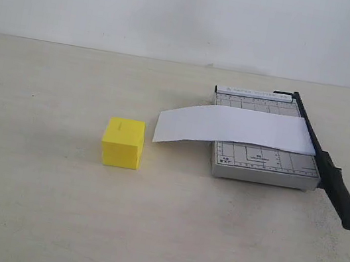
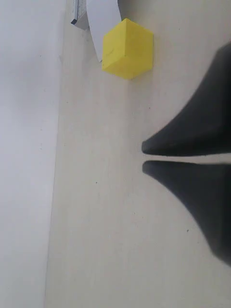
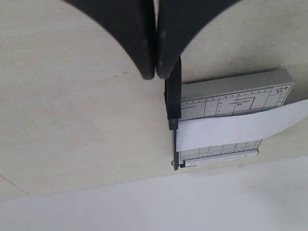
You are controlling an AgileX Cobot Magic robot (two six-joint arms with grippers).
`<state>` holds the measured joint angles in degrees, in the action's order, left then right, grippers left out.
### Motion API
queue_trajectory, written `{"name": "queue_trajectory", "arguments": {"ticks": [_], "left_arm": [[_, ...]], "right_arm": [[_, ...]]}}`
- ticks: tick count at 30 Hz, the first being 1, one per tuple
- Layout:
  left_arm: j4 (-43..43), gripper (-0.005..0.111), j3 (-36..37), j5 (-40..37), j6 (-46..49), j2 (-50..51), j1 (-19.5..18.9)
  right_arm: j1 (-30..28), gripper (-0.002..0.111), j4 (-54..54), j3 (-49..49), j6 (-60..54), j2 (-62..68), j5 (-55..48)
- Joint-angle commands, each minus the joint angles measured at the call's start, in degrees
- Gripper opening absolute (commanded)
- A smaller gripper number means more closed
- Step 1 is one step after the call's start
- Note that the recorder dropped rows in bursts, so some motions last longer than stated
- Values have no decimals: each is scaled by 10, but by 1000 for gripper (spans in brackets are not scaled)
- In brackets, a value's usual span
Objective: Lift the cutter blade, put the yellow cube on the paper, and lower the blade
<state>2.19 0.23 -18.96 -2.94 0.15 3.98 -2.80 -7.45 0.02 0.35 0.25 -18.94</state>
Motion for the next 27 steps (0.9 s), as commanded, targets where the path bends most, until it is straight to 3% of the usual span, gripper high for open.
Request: {"name": "queue_trajectory", "arguments": {"ticks": [1, 8, 15, 27], "left_arm": [[-2, 4, -2, 9, -4, -2, -1], [-2, 4, -2, 9, -4, -2, -1], [-2, 4, -2, 9, -4, -2, -1], [-2, 4, -2, 9, -4, -2, -1]], "right_arm": [[2, 0, 3, 0, -9, -3, 4], [2, 0, -1, 0, -52, -3, 51], [2, 0, -221, 0, 80, -3, 251], [0, 0, -241, 0, 79, -3, 549]]}}
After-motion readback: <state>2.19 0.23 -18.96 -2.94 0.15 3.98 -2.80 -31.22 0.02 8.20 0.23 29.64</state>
